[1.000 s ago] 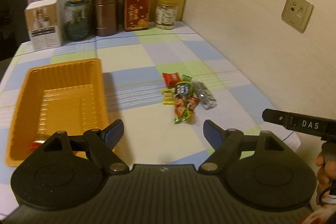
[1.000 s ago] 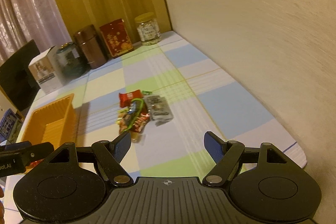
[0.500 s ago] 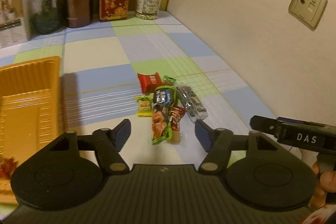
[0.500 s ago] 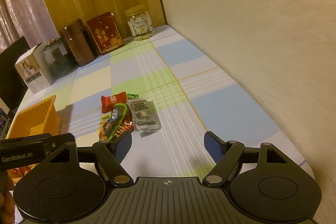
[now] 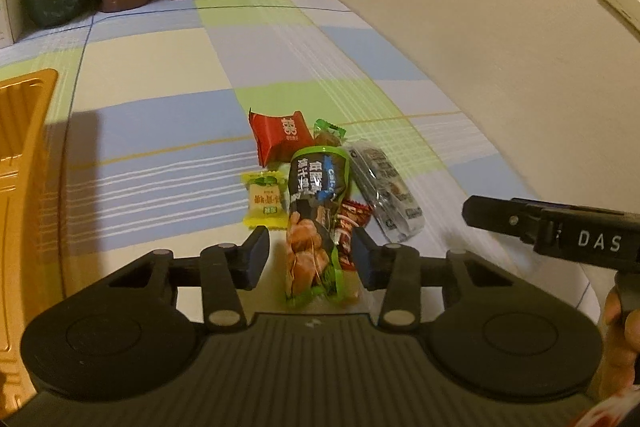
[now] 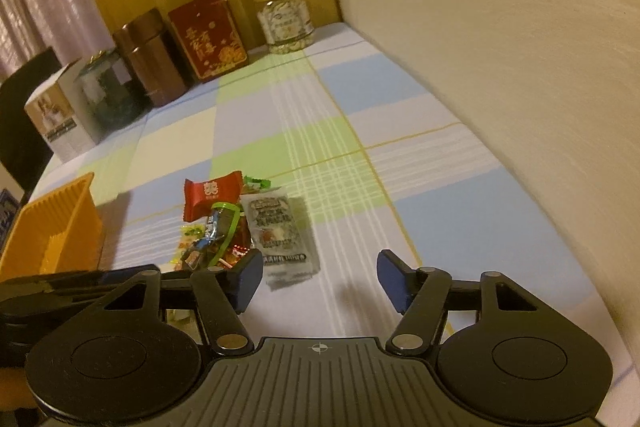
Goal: Organize snacks
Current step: 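Grasp the green-and-blue snack bag with the left gripper while the right grasps the clear cookie packet, then carry both snacks over the orange tray and release them from both grippers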
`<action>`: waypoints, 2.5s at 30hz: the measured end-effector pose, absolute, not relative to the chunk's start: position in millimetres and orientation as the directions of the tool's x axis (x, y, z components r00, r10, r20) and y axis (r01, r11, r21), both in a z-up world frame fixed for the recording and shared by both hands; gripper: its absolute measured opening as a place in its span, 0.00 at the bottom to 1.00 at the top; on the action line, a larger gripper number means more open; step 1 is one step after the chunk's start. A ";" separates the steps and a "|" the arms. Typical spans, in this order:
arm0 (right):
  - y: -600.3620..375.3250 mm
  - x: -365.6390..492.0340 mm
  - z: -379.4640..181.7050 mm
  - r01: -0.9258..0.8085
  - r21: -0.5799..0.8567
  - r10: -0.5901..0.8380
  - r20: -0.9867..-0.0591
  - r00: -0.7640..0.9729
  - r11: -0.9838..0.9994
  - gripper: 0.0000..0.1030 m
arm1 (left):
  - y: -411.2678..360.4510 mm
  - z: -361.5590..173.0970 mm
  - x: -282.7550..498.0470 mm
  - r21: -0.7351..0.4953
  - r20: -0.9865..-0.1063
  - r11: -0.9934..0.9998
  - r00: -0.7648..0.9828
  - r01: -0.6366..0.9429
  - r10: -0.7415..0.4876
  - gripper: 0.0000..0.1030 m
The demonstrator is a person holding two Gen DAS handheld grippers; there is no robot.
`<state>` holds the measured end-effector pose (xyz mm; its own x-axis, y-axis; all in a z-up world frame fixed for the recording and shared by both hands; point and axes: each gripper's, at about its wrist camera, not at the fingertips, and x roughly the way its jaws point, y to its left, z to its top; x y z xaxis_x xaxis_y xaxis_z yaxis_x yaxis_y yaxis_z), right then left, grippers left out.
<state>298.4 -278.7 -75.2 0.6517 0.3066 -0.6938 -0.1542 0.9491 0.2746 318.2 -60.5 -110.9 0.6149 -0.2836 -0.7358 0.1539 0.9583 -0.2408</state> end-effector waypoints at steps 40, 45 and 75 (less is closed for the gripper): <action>-258.3 295.1 -108.4 -0.266 0.170 0.293 -0.789 0.541 0.949 0.37 | -43.8 -109.1 242.4 -0.151 -0.745 0.978 0.635 0.143 -0.208 0.24; -258.3 282.7 -108.1 -0.275 0.143 0.277 -0.792 0.544 0.951 0.37 | -46.5 -117.9 235.2 -0.122 -0.758 0.980 0.623 0.156 -0.194 0.25; -238.1 237.5 -37.0 -0.288 0.170 0.316 -0.733 0.602 0.942 0.37 | -33.2 -58.8 193.2 -0.124 -0.699 0.986 0.696 0.107 -0.163 0.25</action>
